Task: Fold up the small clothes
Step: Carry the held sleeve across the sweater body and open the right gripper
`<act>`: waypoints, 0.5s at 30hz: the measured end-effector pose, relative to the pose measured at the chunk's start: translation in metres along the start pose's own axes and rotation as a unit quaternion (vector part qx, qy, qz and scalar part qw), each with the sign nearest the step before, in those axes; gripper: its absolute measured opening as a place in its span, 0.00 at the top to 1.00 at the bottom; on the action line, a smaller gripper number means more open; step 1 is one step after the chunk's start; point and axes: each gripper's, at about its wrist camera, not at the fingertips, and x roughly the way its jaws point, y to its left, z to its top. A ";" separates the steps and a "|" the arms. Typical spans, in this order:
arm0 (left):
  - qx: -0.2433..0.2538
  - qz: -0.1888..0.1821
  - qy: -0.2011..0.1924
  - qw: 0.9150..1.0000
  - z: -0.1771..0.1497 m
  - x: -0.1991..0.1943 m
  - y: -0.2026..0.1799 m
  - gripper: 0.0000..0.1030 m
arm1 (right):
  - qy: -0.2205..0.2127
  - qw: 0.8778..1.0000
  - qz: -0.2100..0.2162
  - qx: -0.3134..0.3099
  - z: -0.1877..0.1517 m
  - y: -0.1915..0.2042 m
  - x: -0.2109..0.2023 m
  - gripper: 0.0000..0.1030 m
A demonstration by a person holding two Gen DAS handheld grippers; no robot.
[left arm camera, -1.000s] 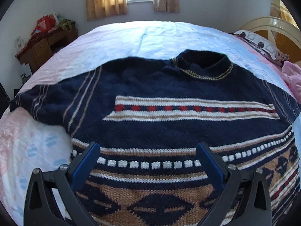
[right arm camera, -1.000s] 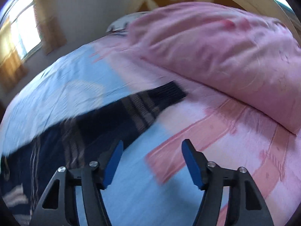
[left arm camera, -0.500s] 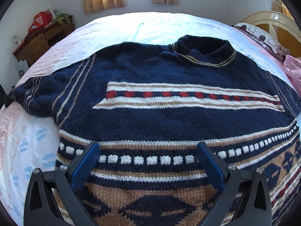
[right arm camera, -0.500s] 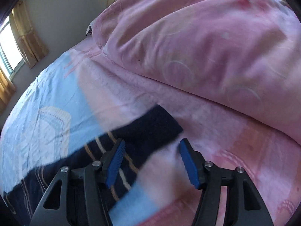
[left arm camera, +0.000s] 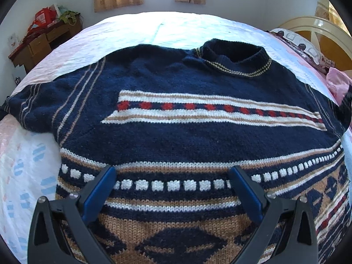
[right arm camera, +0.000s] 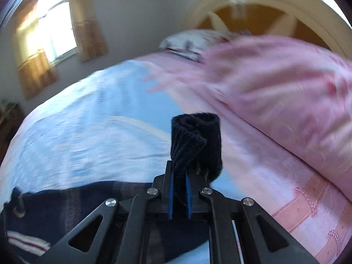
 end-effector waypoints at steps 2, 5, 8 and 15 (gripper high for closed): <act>0.000 0.000 -0.001 1.000 0.000 0.000 0.000 0.00 | -0.009 0.999 0.022 -0.027 0.001 0.037 -0.016 0.92; 0.001 0.001 -0.004 1.000 -0.001 0.000 0.000 0.00 | -0.021 0.995 0.064 -0.070 -0.006 0.096 -0.042 0.92; 0.000 -0.001 -0.005 1.000 -0.002 -0.001 0.000 0.00 | -0.023 0.987 0.109 -0.114 -0.023 0.157 -0.064 0.92; -0.003 -0.010 -0.009 1.000 -0.003 -0.005 0.002 0.00 | 0.021 0.959 0.212 -0.187 -0.091 0.293 -0.073 0.92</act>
